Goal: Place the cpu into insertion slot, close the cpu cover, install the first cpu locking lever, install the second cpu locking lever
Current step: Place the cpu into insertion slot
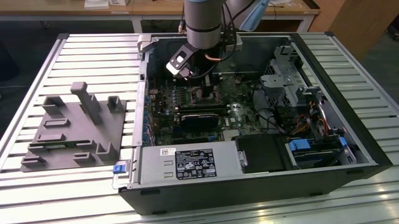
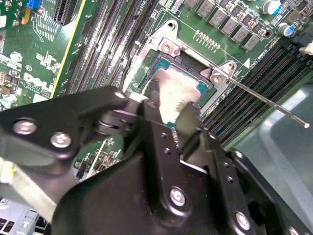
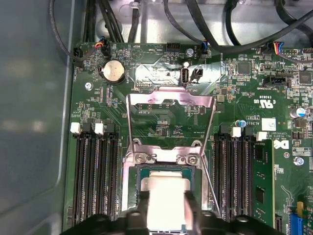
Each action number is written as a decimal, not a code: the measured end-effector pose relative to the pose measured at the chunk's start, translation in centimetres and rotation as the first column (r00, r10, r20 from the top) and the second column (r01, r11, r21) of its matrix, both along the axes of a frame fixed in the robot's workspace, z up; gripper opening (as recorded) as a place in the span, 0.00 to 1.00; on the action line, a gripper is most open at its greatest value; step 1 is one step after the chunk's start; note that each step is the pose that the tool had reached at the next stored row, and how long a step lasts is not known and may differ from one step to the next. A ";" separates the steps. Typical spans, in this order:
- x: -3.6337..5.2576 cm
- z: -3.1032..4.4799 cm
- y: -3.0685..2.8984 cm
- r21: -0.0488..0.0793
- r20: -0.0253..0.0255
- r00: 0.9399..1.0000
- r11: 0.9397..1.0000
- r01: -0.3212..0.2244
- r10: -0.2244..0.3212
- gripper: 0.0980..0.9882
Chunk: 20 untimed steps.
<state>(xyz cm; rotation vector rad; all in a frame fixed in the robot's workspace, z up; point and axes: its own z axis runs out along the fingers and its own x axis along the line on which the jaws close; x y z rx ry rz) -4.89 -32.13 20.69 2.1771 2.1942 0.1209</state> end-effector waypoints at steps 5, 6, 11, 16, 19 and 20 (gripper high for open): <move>0.00 0.01 0.00 0.000 0.000 1.000 1.000 0.000 0.000 0.14; 0.00 0.01 0.00 0.000 0.000 1.000 1.000 0.000 0.000 0.07; 0.00 0.03 0.00 0.000 0.000 1.000 1.000 0.000 0.000 0.01; 0.26 0.01 0.00 0.000 -0.043 0.999 1.000 0.000 0.000 0.01; 0.26 0.01 0.00 0.000 -0.043 0.999 1.000 0.000 0.000 0.01; 0.28 0.01 0.00 0.000 -0.043 0.999 1.000 0.000 0.000 0.01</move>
